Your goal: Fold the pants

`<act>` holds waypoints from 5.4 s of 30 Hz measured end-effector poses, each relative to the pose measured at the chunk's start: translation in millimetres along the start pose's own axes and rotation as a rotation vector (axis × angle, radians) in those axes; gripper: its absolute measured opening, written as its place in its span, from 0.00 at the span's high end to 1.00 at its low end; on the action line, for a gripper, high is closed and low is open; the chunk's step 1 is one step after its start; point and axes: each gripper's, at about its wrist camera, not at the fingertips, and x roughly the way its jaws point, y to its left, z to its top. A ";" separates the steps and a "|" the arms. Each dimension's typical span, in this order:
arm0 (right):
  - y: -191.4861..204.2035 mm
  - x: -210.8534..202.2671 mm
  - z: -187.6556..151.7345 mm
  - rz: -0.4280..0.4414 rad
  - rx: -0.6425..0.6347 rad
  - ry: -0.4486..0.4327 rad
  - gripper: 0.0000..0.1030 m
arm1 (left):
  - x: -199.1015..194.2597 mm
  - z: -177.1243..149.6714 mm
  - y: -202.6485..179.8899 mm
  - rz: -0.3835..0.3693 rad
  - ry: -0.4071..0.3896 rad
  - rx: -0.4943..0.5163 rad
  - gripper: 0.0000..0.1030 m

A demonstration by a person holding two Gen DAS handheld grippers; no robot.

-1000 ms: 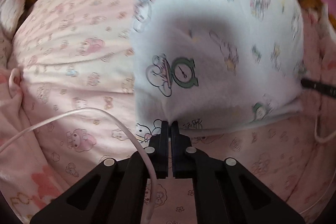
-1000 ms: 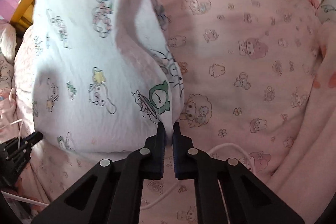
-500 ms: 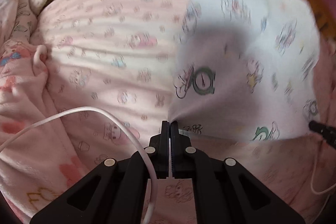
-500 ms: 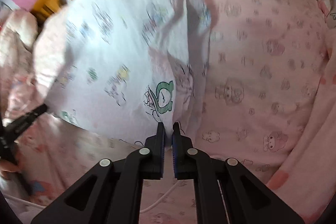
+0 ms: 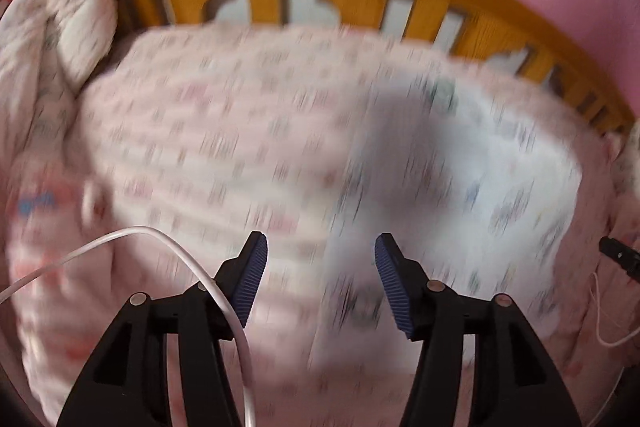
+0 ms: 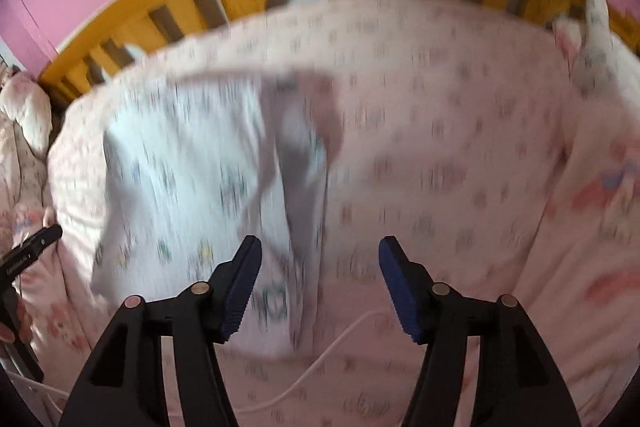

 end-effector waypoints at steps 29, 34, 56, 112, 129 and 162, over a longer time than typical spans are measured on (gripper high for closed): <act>9.0 89.2 79.2 -0.006 -0.023 -0.109 0.87 | 87.4 81.4 -57.4 -0.040 -0.041 0.143 0.84; 30.4 32.6 63.9 0.166 -0.076 -0.125 0.87 | 26.8 69.4 -71.5 -0.160 -0.091 0.150 0.84; 66.6 171.0 77.9 0.220 0.016 0.220 0.95 | 156.6 68.9 -139.9 -0.253 0.129 0.127 0.97; 1.5 70.1 -93.9 0.151 0.082 0.292 0.35 | 66.8 -88.6 6.9 -0.092 0.364 -0.110 0.42; -20.2 89.8 -98.6 0.236 0.226 0.334 0.49 | 79.6 -100.8 -13.9 -0.125 0.346 -0.013 0.90; -16.8 36.0 -33.1 0.237 0.184 0.093 0.93 | 1.9 -16.8 -32.1 -0.139 0.115 0.050 0.96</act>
